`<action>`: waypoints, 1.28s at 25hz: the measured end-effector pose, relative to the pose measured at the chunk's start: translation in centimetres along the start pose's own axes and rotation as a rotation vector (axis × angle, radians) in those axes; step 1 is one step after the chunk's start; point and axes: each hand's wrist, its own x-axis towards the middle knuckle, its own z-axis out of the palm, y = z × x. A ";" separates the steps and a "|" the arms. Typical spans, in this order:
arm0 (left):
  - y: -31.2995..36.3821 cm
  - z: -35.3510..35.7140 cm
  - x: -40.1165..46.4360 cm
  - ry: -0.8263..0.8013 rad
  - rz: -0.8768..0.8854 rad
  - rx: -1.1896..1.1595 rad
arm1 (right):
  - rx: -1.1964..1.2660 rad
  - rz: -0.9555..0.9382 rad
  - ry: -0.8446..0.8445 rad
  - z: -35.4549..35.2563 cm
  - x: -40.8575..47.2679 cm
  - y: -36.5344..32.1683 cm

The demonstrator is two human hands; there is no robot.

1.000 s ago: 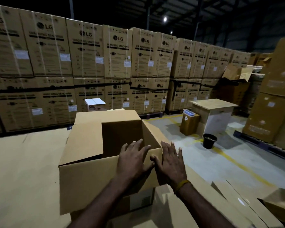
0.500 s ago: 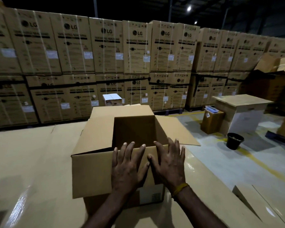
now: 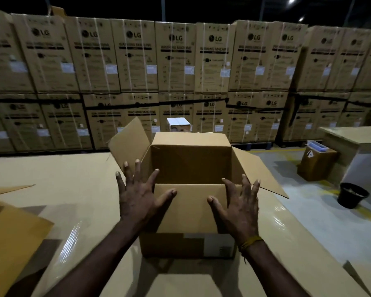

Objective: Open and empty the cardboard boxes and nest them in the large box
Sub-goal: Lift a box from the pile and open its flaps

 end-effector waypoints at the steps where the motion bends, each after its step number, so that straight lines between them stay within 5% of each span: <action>1: -0.1 -0.1 -0.1 -0.056 -0.039 -0.004 | 0.009 0.004 -0.009 0.0 0.0 -0.2; 7: 0.5 -0.8 -0.5 -0.227 -0.180 -0.212 | 0.015 0.035 -0.025 -0.3 -0.2 -0.4; 17: -1.3 0.2 -1.1 -0.114 -0.134 -0.476 | -0.015 0.104 -0.063 -0.5 -0.3 -1.2; 32: -1.8 3.4 -2.9 0.105 -0.037 -0.737 | 0.135 0.126 0.137 0.7 -1.3 -2.0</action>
